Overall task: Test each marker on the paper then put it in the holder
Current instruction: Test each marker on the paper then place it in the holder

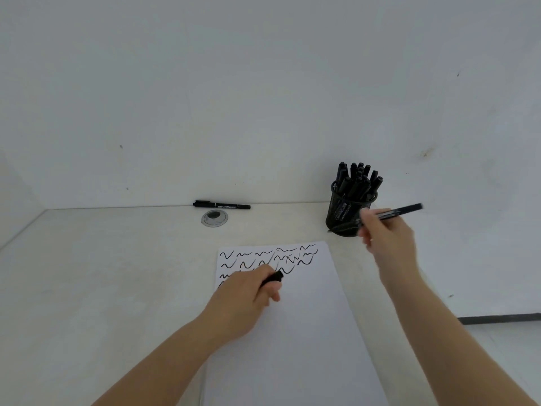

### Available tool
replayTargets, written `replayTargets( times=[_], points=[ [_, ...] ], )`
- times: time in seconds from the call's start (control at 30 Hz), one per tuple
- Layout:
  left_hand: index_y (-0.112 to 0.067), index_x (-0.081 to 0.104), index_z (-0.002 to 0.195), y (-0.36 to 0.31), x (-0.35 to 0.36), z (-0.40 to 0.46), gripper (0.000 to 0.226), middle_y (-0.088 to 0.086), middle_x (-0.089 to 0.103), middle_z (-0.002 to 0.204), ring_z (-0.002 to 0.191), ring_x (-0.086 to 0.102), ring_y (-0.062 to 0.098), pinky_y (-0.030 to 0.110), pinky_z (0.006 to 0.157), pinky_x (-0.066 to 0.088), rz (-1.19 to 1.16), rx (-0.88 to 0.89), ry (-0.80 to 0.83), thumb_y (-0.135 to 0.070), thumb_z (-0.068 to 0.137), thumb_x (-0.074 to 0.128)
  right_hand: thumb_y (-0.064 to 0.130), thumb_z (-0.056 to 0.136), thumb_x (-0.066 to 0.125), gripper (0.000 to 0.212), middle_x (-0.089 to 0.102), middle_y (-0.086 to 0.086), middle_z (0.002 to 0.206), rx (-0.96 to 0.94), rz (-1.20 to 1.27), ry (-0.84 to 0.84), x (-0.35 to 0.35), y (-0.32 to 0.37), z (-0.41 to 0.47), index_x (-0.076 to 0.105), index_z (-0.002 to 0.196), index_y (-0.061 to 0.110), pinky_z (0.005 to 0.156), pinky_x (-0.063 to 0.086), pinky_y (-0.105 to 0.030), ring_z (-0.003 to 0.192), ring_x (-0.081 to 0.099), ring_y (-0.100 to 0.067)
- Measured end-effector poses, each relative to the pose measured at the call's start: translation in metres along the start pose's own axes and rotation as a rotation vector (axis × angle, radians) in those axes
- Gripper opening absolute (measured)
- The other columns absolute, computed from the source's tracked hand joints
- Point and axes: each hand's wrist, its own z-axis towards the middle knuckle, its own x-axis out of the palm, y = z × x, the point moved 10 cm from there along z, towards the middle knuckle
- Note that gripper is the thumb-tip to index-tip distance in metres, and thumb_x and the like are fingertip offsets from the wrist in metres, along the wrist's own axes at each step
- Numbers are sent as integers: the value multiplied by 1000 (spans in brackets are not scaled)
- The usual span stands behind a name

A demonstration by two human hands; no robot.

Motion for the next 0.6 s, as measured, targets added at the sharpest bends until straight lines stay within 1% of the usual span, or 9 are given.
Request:
replayTargets(
  times=[0.07,0.13,0.2,0.27,0.33,0.43,0.53,0.6],
  points=[
    [-32,49,92,-12,13,4,12,-13,64,88,77,54,7,24,68,41,88,73,0,-38,95,38,13,85,60,16,59,-2,55,0,-23,120,30,-11,-8,57,70,18,44,38,-14,42,51,-3],
    [-28,49,100,-20,23,7,20,-8,62,94,87,54,13,32,76,44,148,133,0,-41,95,35,12,86,58,14,62,-4,56,4,-64,187,49,-26,-16,57,73,16,43,38,-12,45,54,-4],
    [-26,50,103,-19,29,9,24,-7,61,100,93,54,15,36,83,44,139,151,5,-42,96,33,12,87,55,14,63,-5,59,22,-83,148,45,-42,-16,58,74,14,46,41,-13,47,56,-4],
    [-24,50,105,-15,31,8,26,-6,62,103,95,54,15,37,84,43,100,142,3,-41,96,33,14,88,54,17,63,-5,60,47,-106,51,23,-56,-11,58,72,14,54,43,-19,49,56,-3],
    [-23,50,107,-12,32,7,27,-4,62,104,95,54,16,38,84,43,91,145,-2,-41,96,33,17,89,53,19,62,-4,59,56,-143,-3,6,-63,-6,57,71,12,59,41,-25,47,55,0],
    [-21,51,107,-12,32,7,28,-4,63,105,95,55,17,38,85,43,87,148,-4,-40,96,33,16,89,50,20,59,-5,58,35,-152,-10,1,-63,-3,55,70,12,56,42,-21,45,52,2],
    [-21,52,106,-13,31,8,30,-4,64,106,95,56,16,38,84,43,67,145,-6,-42,96,32,16,89,50,23,58,0,55,-23,-227,39,12,-59,-6,52,66,16,56,44,-20,48,53,0],
    [-21,52,106,-14,30,7,29,-4,64,107,96,56,16,38,84,43,60,144,-5,-41,96,33,18,89,51,23,58,4,53,-44,-250,65,18,-58,-8,51,66,18,53,42,-12,47,53,0]
  ],
)
